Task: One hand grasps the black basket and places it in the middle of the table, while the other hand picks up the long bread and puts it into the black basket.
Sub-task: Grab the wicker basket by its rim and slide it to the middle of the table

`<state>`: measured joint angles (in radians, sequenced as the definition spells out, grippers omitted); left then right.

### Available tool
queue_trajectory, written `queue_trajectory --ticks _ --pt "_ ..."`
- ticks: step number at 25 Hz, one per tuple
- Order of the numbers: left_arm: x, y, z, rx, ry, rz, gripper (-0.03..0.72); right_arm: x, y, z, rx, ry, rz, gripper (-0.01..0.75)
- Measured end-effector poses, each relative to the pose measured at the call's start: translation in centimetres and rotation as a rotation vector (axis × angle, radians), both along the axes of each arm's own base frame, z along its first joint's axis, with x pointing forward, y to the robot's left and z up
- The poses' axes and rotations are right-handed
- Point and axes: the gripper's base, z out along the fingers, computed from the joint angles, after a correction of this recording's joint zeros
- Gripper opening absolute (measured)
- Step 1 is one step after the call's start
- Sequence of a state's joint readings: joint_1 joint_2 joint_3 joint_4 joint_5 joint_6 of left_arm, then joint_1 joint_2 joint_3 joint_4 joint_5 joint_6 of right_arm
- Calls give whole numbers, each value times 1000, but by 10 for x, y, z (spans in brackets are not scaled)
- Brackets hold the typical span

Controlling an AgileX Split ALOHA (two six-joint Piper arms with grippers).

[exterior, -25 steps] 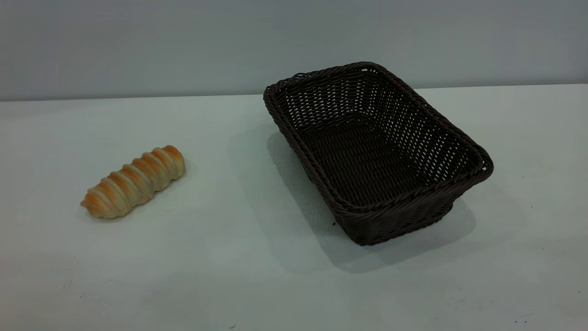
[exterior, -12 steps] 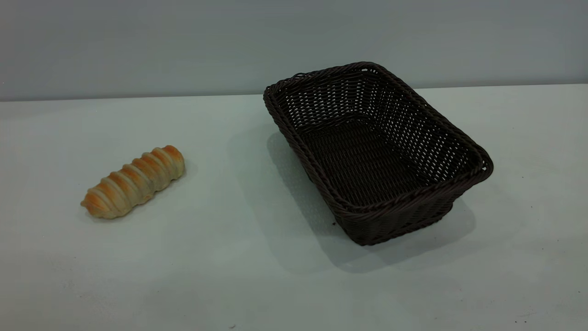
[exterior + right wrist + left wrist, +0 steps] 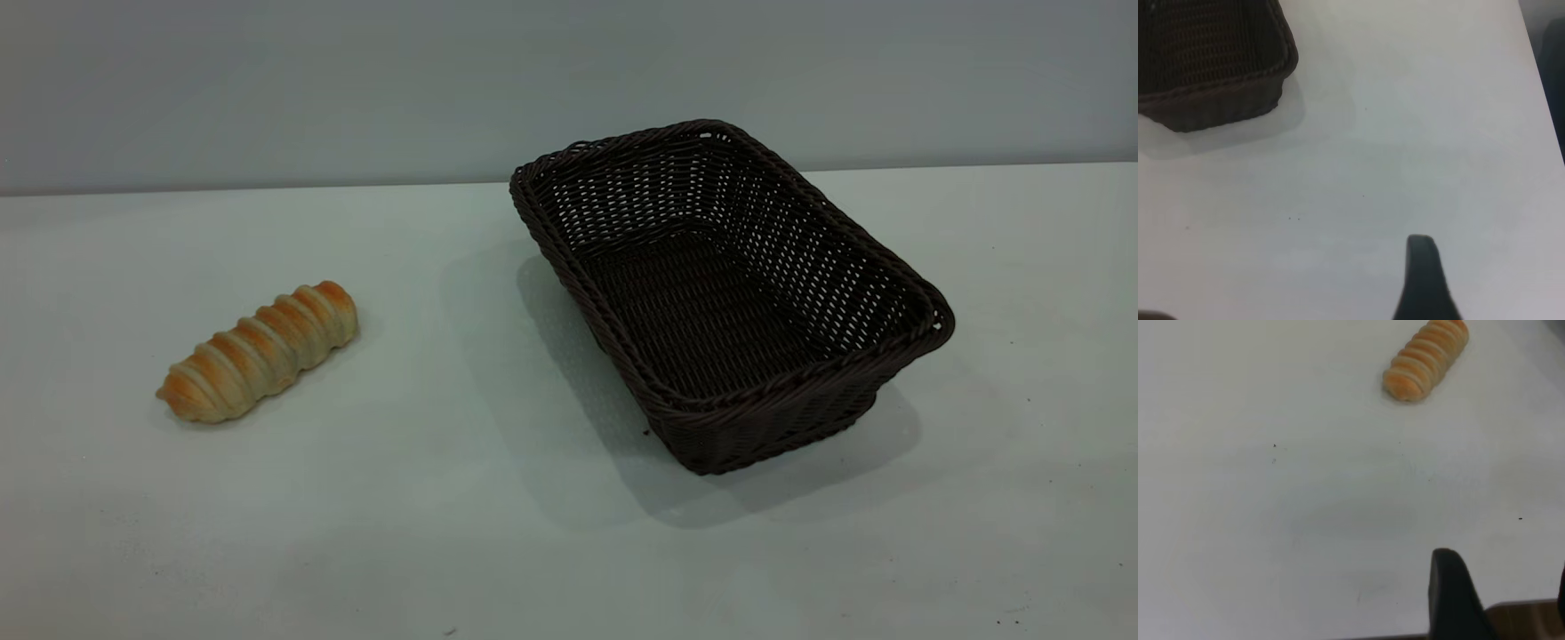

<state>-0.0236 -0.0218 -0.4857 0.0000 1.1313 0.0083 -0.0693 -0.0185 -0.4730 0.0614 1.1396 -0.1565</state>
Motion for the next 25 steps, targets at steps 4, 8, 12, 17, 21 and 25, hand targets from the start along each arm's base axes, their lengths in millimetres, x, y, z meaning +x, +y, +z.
queue_trajectory --ticks 4,8,12,17,21,25 --pt "0 0 0 0 0 0 416 0 0 0 0 0 0 539" --pt "0 0 0 0 0 0 416 0 0 0 0 0 0 539" --pt "0 0 0 0 0 0 416 0 0 0 1 0 0 539" --pt "0 1 0 7 0 5 416 0 3 0 29 -2 19 539" --pt "0 1 0 7 0 5 416 0 5 2 51 -11 39 513" --pt "1 0 10 24 -77 -19 416 12 16 15 123 -39 145 500"
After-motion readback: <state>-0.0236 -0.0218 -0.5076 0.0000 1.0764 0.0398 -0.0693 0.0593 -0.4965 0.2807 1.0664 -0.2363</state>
